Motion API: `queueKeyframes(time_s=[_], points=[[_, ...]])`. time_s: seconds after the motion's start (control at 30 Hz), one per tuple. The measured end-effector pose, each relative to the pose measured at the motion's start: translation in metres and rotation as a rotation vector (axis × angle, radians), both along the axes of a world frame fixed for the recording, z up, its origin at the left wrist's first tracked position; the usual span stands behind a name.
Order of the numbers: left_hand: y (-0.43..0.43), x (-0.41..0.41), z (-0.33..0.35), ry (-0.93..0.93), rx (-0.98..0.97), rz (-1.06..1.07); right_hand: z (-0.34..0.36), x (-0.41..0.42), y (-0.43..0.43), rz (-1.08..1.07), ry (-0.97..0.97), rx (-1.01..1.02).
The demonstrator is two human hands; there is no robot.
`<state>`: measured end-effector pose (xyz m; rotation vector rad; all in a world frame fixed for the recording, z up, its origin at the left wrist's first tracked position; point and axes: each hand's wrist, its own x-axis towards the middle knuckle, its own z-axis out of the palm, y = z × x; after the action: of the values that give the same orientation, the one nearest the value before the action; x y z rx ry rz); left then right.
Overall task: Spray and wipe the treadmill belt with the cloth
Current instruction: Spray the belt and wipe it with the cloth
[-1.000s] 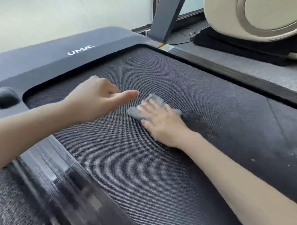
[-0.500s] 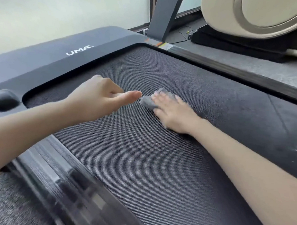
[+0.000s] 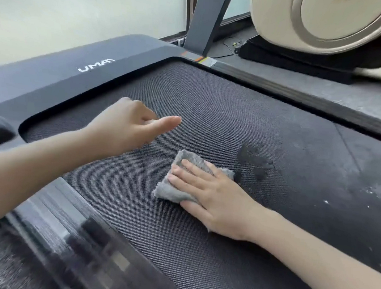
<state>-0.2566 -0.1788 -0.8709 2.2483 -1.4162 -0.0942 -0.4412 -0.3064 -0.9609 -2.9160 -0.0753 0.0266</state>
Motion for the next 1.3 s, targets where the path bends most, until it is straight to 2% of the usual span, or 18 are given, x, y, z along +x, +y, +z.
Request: queueKeyframes(time_s=[0.13,0.3,0.37,0.57,0.73,0.8,0.97,1.1,1.3], points=[[-0.015,0.000,-0.006,-0.010,0.071,-0.012,0.001,0.002,-0.033,-0.084,0.017,-0.073],[-0.048,0.005,-0.014,0.005,0.159,0.052,-0.009,0.000,-0.136,-0.560,0.020,-0.050],[-0.062,0.008,-0.016,-0.011,0.205,0.074,-0.011,-0.007,-0.161,-0.679,0.027,-0.033],[-0.076,0.007,-0.019,-0.112,0.161,0.193,-0.016,-0.008,-0.165,-0.699,-0.021,-0.039],[-0.068,0.009,-0.014,0.101,0.136,0.178,-0.018,-0.007,-0.167,-0.691,-0.010,-0.030],[-0.066,0.008,-0.013,0.131,0.120,0.160,-0.018,-0.006,-0.168,-0.693,-0.012,-0.036],[-0.064,-0.008,-0.021,-0.124,0.022,0.117,-0.018,-0.008,-0.165,-0.703,-0.016,-0.024],[-0.063,-0.014,-0.026,-0.124,-0.032,0.114,-0.013,-0.008,-0.163,-0.699,-0.003,-0.011],[-0.050,-0.004,-0.022,-0.088,0.048,0.043,-0.010,0.030,-0.168,-0.758,0.055,-0.032]])
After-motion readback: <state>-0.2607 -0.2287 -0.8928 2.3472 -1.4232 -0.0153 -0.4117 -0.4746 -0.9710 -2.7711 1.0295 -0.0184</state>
